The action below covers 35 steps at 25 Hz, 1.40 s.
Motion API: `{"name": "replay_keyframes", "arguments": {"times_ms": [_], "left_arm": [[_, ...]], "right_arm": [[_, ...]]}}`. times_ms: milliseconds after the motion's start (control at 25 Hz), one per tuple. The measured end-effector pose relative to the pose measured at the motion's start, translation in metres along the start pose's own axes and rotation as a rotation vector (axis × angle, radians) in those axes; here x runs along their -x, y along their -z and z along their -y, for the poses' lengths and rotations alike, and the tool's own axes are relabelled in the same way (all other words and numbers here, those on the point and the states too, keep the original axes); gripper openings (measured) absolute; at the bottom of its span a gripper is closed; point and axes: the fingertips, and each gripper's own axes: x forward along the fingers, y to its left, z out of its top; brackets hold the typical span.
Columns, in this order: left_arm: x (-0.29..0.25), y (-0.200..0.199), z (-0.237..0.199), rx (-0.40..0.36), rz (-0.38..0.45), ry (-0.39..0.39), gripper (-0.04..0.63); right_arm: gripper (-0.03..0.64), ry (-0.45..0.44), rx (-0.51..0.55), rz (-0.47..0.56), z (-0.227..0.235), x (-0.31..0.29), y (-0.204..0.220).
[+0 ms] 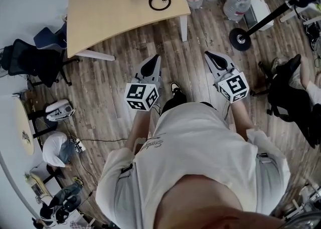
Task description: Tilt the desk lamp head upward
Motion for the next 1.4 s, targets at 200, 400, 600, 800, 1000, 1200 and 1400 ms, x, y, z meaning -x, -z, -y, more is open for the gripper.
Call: {"name": "replay_keyframes", "arguments": {"times_ms": [200, 400, 600, 800, 1000, 1200, 1400], "left_arm": [[-0.044, -0.029, -0.057, -0.049, 0.002, 0.076, 0.015], [-0.073, -0.044, -0.097, -0.062, -0.01, 0.116, 0.015], [-0.1, -0.055, -0.12, -0.032, -0.01, 0.112, 0.015], [-0.136, -0.065, -0.132, -0.036, -0.018, 0.094, 0.015], [-0.183, -0.075, -0.145, -0.017, -0.036, 0.063, 0.015], [-0.221, -0.083, -0.161, -0.032, -0.06, 0.04, 0.015], [-0.253, -0.077, -0.191, -0.006, -0.071, -0.022, 0.015]], "right_arm": [[-0.005, 0.072, -0.01, 0.0, 0.022, -0.069, -0.019], [-0.005, 0.078, -0.013, -0.024, 0.029, -0.119, -0.029], [-0.005, 0.061, -0.011, -0.066, 0.048, -0.15, -0.026], [-0.005, 0.035, -0.033, -0.065, 0.081, -0.178, -0.015], [-0.006, -0.014, -0.043, -0.067, 0.123, -0.216, -0.008], [-0.005, -0.079, -0.031, -0.095, 0.156, -0.261, 0.006], [-0.005, -0.136, 0.057, -0.17, 0.182, -0.314, 0.038]]}}
